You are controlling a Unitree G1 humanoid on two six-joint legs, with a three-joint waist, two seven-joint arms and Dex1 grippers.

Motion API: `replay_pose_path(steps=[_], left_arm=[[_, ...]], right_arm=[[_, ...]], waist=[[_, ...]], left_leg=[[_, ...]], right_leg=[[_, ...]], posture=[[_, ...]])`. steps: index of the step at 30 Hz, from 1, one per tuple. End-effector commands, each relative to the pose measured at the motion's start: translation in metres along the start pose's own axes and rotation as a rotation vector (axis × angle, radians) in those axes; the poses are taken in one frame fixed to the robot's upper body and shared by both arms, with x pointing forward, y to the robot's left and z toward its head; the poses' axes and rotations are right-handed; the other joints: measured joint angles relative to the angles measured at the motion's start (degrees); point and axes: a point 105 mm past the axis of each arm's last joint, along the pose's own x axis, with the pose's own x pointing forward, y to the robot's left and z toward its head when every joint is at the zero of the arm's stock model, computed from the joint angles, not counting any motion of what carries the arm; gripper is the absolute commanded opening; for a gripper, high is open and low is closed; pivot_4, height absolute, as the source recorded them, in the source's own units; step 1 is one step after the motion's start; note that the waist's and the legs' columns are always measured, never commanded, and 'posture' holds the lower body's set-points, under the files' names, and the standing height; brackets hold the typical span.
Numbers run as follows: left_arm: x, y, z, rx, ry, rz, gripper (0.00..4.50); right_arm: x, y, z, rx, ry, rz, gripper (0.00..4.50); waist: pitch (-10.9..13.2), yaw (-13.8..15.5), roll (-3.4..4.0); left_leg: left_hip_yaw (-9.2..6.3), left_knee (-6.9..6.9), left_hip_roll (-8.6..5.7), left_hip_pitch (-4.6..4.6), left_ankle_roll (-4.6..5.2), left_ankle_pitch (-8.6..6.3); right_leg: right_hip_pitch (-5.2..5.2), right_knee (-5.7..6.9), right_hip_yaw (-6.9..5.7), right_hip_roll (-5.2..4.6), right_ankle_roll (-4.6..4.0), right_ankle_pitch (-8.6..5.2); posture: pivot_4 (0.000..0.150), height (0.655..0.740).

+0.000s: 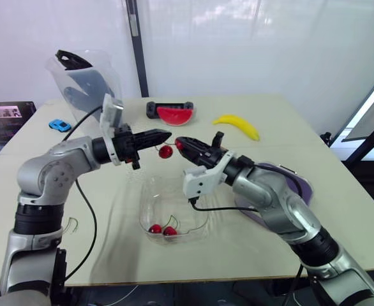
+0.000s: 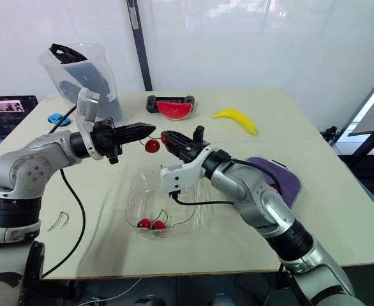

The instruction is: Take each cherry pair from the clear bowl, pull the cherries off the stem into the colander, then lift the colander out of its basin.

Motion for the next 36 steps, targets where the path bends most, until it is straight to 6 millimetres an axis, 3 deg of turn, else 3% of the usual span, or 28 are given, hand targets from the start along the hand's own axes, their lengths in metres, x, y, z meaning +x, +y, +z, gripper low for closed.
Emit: replay_pose_path(steps=[1, 5, 8, 11, 13, 19, 23, 29, 36], left_arm=[[-0.003, 0.003, 0.004, 0.031, 0.016, 0.025, 0.10], [-0.003, 0.006, 0.006, 0.033, 0.007, 0.033, 0.10], [-0.001, 0.007, 0.007, 0.030, 0.001, 0.031, 0.00], [-0.001, 0.011, 0.009, 0.031, 0.007, 0.034, 0.00], [-0.002, 0.014, 0.012, 0.041, 0.007, 0.037, 0.00], [0.001, 0.002, 0.014, 0.077, 0.016, -0.056, 0.00], [0.005, -0.019, 0.003, 0.072, 0.051, -0.167, 0.00], [0.013, -0.049, -0.010, -0.001, 0.040, -0.297, 0.00], [0.014, -0.057, -0.009, -0.014, 0.046, -0.326, 0.00]], right_arm=[[-0.002, -0.017, 0.003, -0.027, -0.011, -0.064, 0.83], [-0.004, -0.015, 0.003, 0.075, -0.028, -0.043, 0.83], [-0.007, -0.012, 0.002, 0.171, -0.048, 0.005, 1.85], [-0.015, -0.008, -0.003, 0.189, -0.050, 0.081, 3.40], [-0.024, -0.001, -0.008, 0.334, -0.052, 0.168, 4.23], [-0.037, -0.020, -0.035, 0.955, 0.033, 0.154, 4.23], [-0.051, -0.032, -0.021, 1.181, -0.105, 0.350, 4.23], [-0.058, -0.044, -0.004, 1.394, -0.193, 0.489, 4.23], [-0.050, -0.030, 0.009, 1.348, -0.198, 0.588, 4.23]], waist=[[0.0, 0.0, 0.00], [0.0, 0.0, 0.00], [0.0, 0.1, 0.00], [0.0, 0.1, 0.00], [0.0, 0.2, 0.00], [0.0, -0.1, 0.00], [0.0, 0.0, 0.01], [0.0, 0.1, 0.01], [0.0, 0.0, 0.01]], left_leg=[[0.00, 0.00, 0.00, 0.00, 0.00, 0.00], [0.00, 0.00, 0.00, 0.00, 0.00, 0.00], [-0.03, 0.04, 0.02, 0.00, 0.00, 0.00], [-0.03, 0.06, 0.00, 0.00, 0.00, 0.00], [-0.05, 0.05, -0.01, 0.00, 0.01, 0.00], [-0.08, 0.05, 0.05, 0.04, 0.01, 0.00], [-0.09, 0.02, 0.13, 0.04, 0.03, -0.02], [-0.11, 0.07, 0.14, 0.04, 0.39, -0.22], [-0.09, 0.07, 0.13, 0.04, 0.40, -0.22]], right_leg=[[0.00, 0.00, 0.00, 0.00, 0.00, 0.00], [0.00, 0.00, 0.00, 0.00, 0.00, 0.00], [0.05, 0.00, -0.01, 0.00, 0.00, 0.00], [0.06, 0.00, -0.02, -0.01, 0.00, 0.00], [0.06, 0.00, -0.03, -0.01, 0.00, 0.00], [0.12, 0.00, -0.05, 0.01, 0.00, 0.00], [0.13, -0.03, -0.05, -0.02, 0.00, 0.00], [0.17, -0.05, -0.05, -0.02, 0.00, 0.00], [0.14, -0.04, -0.05, -0.02, 0.00, 0.00]], posture=[[0.150, 0.7400], [0.150, 0.7400], [0.150, 0.7400], [0.150, 0.7400], [0.150, 0.7400], [0.150, 0.7400], [0.150, 0.7400], [0.150, 0.7400], [0.150, 0.7400]])
